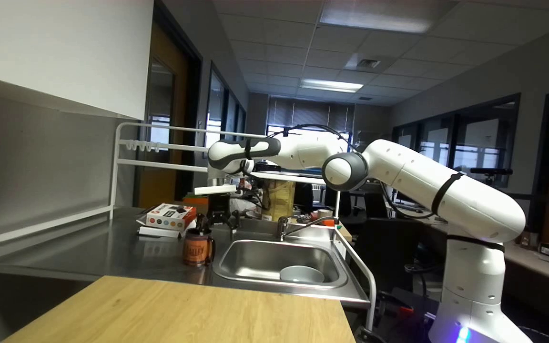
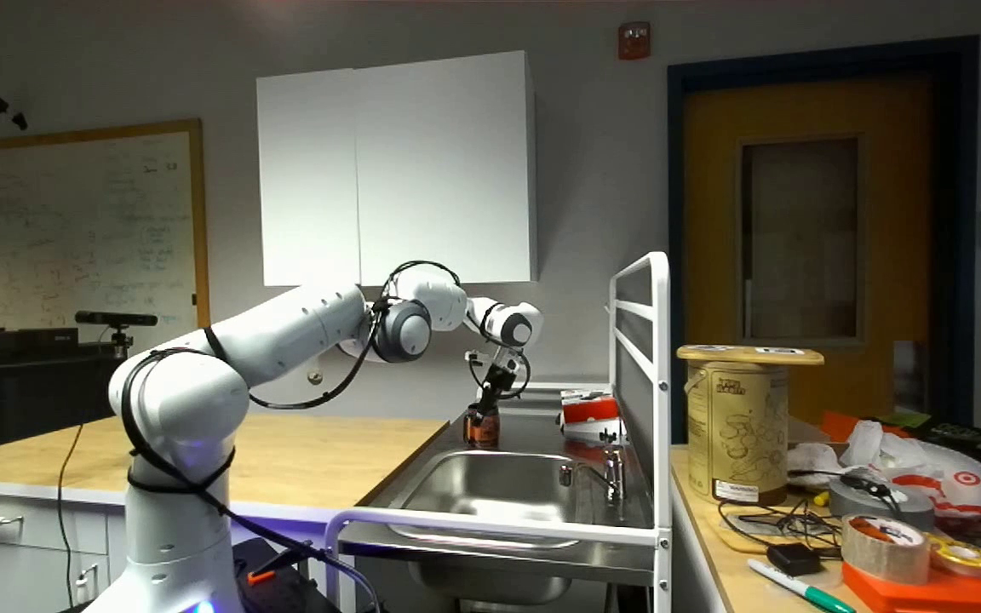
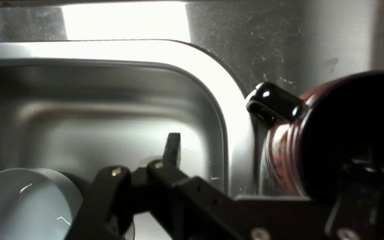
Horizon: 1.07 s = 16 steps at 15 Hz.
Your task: Move the cup into the sink
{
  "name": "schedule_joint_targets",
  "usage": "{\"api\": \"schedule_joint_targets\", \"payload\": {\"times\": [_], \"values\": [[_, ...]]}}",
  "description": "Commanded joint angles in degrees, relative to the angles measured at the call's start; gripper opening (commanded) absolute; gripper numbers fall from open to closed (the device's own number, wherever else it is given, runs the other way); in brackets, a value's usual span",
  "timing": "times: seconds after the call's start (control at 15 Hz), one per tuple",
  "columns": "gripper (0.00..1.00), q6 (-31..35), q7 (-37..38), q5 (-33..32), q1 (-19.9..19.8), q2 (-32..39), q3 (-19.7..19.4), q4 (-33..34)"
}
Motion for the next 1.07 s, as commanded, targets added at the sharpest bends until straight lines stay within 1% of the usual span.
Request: {"api": "schedule_joint_targets", "payload": {"times": [0.0,0.2,0.27,0.4,0.47,0.93,1.0], "values": [[0.67,-2.3,2.3,0.6,0.3,1.4,0.4,2.3],[0.42,-2.6,2.8,0.5,0.8,1.3,0.3,2.6],[0.36,-2.6,2.9,0.5,0.9,1.3,0.3,2.7],[0.20,-2.6,2.9,0.6,1.0,1.2,0.4,2.7],[0.16,-2.6,2.9,0.7,1.0,1.2,0.4,2.9],[0.13,-2.2,2.7,0.9,0.9,0.7,0.6,3.3],[0.08,-2.2,2.7,1.0,0.9,0.6,0.6,3.3]]}}
